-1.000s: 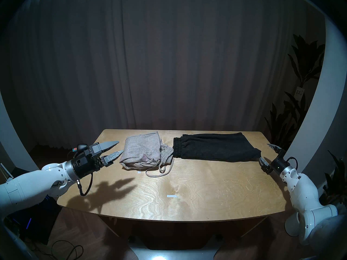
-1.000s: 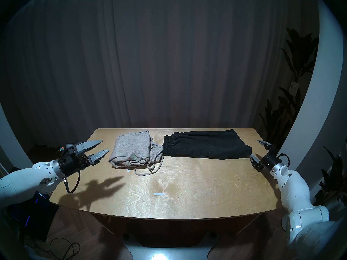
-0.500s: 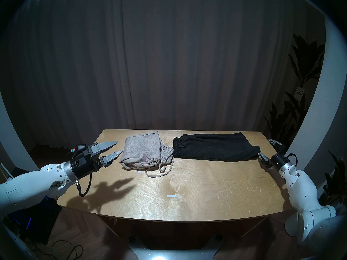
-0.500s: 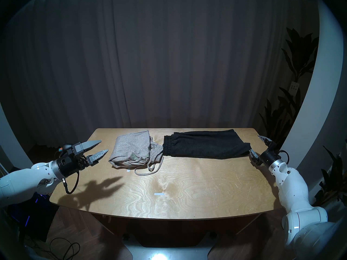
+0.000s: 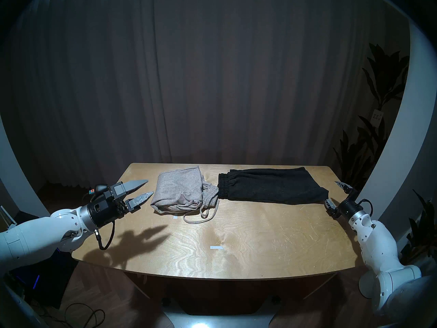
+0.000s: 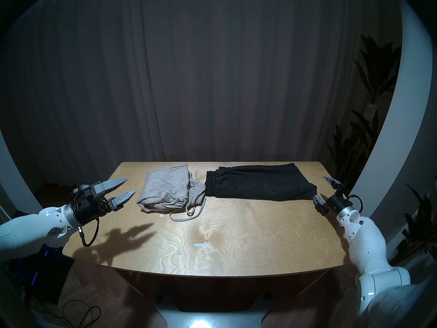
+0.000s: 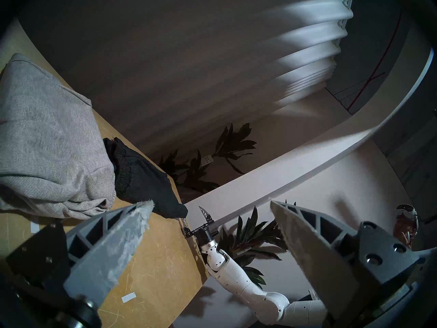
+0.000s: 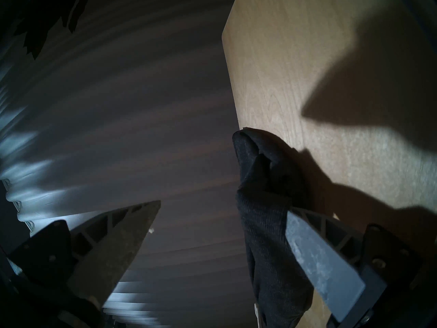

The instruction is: Fold pants twice and stack them

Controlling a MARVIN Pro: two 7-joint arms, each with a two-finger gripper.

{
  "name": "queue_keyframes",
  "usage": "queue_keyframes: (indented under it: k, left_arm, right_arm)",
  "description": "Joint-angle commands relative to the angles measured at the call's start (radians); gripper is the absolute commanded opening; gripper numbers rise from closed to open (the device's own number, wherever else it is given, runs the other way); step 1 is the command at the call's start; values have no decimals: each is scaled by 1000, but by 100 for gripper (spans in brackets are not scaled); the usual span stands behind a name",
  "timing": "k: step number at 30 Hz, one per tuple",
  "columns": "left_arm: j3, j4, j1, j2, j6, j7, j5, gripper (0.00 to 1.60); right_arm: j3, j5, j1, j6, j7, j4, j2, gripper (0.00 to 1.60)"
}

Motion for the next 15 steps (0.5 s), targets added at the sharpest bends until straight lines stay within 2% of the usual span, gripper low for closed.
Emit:
queue_keyframes:
  k: [1, 15]
  left_arm:
    - [-6, -9, -3, 9, -5, -2, -8, 160]
    - [5, -21, 2, 21, -16, 2, -24, 160]
  right_arm:
    - [17, 0, 22, -9, 6, -71, 40, 160]
    - [18, -14, -44, -23, -28, -114, 64, 160]
